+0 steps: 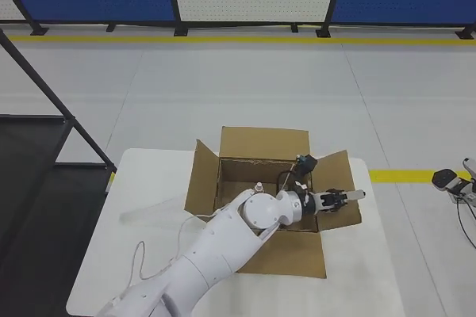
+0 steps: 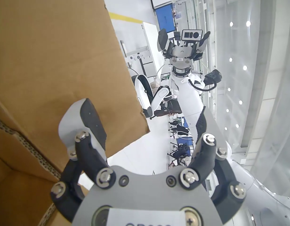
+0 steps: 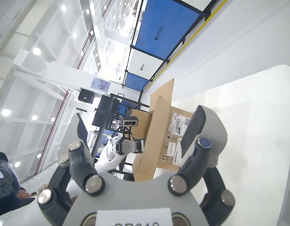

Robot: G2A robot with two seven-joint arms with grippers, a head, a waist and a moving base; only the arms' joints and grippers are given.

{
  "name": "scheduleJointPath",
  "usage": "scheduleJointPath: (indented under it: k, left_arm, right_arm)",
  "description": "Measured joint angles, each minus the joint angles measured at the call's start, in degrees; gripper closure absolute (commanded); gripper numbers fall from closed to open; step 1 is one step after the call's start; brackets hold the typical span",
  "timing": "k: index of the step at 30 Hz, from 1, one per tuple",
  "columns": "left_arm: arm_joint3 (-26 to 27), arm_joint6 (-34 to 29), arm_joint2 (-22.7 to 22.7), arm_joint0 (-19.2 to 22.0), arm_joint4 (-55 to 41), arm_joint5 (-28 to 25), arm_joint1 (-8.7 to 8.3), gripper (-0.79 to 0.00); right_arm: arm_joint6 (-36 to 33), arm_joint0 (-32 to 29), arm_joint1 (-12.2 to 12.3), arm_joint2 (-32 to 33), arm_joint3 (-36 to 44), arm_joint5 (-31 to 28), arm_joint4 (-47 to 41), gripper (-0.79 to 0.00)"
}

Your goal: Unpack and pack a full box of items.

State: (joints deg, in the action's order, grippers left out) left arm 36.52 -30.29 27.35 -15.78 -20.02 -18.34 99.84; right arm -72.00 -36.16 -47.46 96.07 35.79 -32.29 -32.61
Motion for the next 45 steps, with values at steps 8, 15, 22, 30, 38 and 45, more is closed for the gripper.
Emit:
scheduleJointPath:
  k: [8, 15, 22, 30, 38, 45]
  left_arm:
    - [-9.39, 2.99, -1.91, 1.1, 0.73, -0.56, 5.65, -0.785]
    - [-12.39, 7.82, -2.05, 1.26, 1.84, 0.0, 7.24, -0.785]
    - [-12.37, 7.71, -2.05, 1.26, 1.83, -0.01, 7.22, -0.785]
    - [-12.37, 7.71, -2.05, 1.26, 1.83, -0.01, 7.22, -0.785]
    - [-11.39, 8.26, -1.73, 0.49, 2.49, 0.89, 7.12, -0.785]
    - [-8.71, 8.36, -0.26, -0.62, 4.73, 3.38, 6.9, -0.785]
  right_arm:
    - [-0.08, 0.72, 0.86, -0.32, -0.98, 0.08, -0.67, -0.785]
    - [0.2, 2.38, 0.95, -2.22, -1.74, -0.2, -0.83, -0.785]
    - [0.26, 4.89, 0.88, -3.79, -3.33, -0.25, -1.32, -0.785]
    - [0.27, 4.85, 0.88, -3.77, -3.31, -0.27, -1.3, -0.785]
    - [0.27, 4.85, 0.88, -3.77, -3.31, -0.27, -1.3, -0.785]
    - [0.27, 4.85, 0.88, -3.77, -3.31, -0.27, -1.3, -0.785]
